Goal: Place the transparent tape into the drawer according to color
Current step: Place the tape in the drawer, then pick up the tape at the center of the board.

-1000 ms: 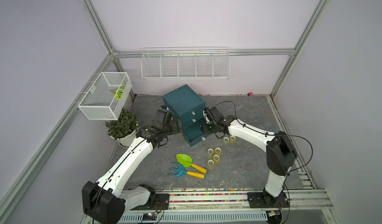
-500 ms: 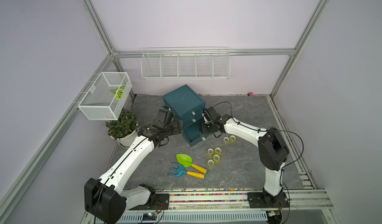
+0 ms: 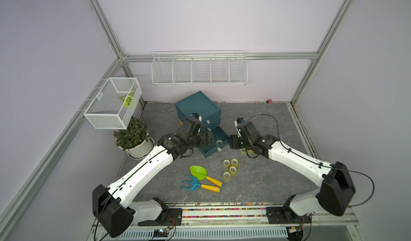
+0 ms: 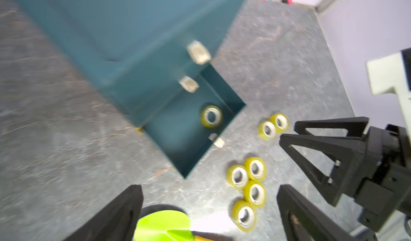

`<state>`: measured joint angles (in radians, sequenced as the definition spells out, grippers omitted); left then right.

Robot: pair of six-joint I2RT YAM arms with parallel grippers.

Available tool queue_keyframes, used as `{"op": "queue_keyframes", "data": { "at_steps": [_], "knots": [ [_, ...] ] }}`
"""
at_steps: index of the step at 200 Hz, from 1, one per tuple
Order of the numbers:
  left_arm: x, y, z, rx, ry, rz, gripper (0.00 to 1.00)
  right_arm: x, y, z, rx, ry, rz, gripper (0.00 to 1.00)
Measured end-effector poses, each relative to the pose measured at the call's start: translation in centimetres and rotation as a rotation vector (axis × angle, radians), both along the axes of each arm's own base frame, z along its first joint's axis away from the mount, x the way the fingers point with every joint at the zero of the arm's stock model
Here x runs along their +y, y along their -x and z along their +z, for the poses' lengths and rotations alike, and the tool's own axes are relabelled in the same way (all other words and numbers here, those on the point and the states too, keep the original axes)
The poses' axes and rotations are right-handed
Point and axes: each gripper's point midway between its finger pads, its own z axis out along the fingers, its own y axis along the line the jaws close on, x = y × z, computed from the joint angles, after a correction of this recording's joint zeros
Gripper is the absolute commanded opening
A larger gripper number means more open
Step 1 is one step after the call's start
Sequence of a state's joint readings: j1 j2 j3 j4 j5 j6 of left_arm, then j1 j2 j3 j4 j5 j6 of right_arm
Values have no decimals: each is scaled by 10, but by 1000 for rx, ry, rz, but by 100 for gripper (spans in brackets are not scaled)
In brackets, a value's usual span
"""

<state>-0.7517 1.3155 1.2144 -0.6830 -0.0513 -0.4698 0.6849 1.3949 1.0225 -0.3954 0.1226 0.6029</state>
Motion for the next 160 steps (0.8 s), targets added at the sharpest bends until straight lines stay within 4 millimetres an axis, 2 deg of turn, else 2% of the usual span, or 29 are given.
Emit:
{"op": "queue_keyframes", "data": {
  "at_steps": [45, 71, 91, 107, 137, 160],
  "knots": [
    [-79, 6, -41, 85, -73, -163, 99, -85, 38, -46, 80, 24, -230, 57],
    [-125, 1, -58, 101, -99, -251, 94, -119, 58, -59, 100, 27, -338, 57],
    [-156, -5, -71, 105, -112, -305, 91, -134, 70, -55, 76, 21, -384, 57],
    [-173, -7, -84, 116, -126, -338, 88, -144, 76, -49, 36, 6, -415, 57],
    [-196, -9, -109, 137, -164, -389, 84, -158, 85, -43, -6, 4, -456, 57],
    [-204, -8, -126, 158, -188, -412, 81, -165, 89, -42, -11, 19, -471, 58]
  ]
}}
